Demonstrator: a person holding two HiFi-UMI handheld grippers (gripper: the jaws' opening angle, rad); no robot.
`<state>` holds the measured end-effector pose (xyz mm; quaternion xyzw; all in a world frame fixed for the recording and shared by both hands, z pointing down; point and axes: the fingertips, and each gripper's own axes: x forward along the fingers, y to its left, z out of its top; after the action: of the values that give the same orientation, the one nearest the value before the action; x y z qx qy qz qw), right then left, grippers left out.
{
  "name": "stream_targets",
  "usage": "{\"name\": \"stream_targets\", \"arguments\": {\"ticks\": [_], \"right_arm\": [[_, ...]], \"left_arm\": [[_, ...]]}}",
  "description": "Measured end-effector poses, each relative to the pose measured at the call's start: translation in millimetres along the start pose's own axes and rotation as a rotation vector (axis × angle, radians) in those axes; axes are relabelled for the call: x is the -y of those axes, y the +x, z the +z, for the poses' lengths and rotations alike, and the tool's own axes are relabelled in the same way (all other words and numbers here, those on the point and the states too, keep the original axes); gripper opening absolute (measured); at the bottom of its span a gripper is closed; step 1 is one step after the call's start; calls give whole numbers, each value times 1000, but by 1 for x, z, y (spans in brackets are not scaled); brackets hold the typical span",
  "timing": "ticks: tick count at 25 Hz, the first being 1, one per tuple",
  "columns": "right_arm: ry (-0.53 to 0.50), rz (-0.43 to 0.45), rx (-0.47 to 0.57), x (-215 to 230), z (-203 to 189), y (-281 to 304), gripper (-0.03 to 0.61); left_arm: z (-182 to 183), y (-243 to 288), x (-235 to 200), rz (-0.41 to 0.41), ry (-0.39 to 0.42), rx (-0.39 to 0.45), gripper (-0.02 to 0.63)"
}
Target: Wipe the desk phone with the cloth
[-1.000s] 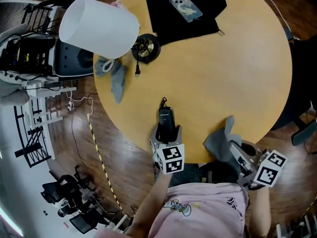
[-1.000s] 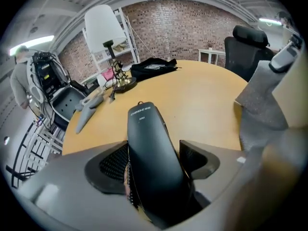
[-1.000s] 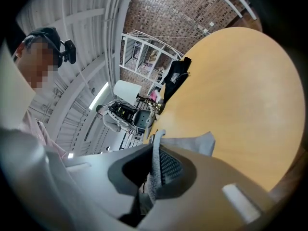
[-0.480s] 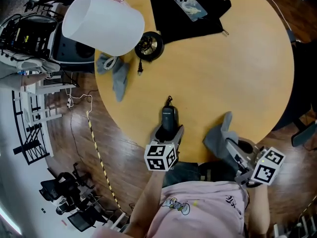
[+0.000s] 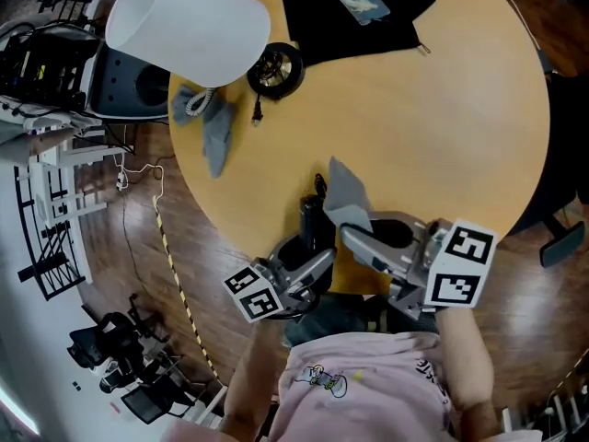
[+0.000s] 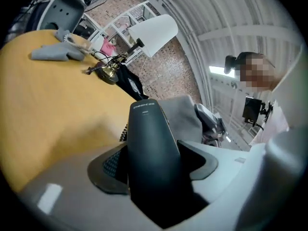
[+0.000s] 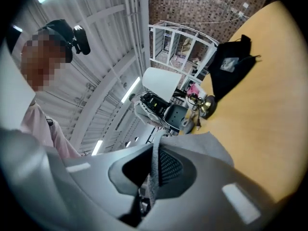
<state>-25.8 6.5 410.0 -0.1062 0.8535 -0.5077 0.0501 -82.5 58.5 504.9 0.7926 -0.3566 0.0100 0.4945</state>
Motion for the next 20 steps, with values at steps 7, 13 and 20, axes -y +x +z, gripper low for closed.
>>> {"name": "stream_targets", "arguments": {"ticks": [7, 13, 20], "right_arm": [[126, 190, -201, -19, -68, 23, 6], [136, 304, -144, -47, -70, 29, 6], [263, 281, 142, -24, 11, 39, 6]], "left_arm": [[31, -22, 6, -93, -91, 161, 310], [49, -31, 30, -291, -157, 245, 310], [49, -30, 41, -331, -164, 252, 310]]}}
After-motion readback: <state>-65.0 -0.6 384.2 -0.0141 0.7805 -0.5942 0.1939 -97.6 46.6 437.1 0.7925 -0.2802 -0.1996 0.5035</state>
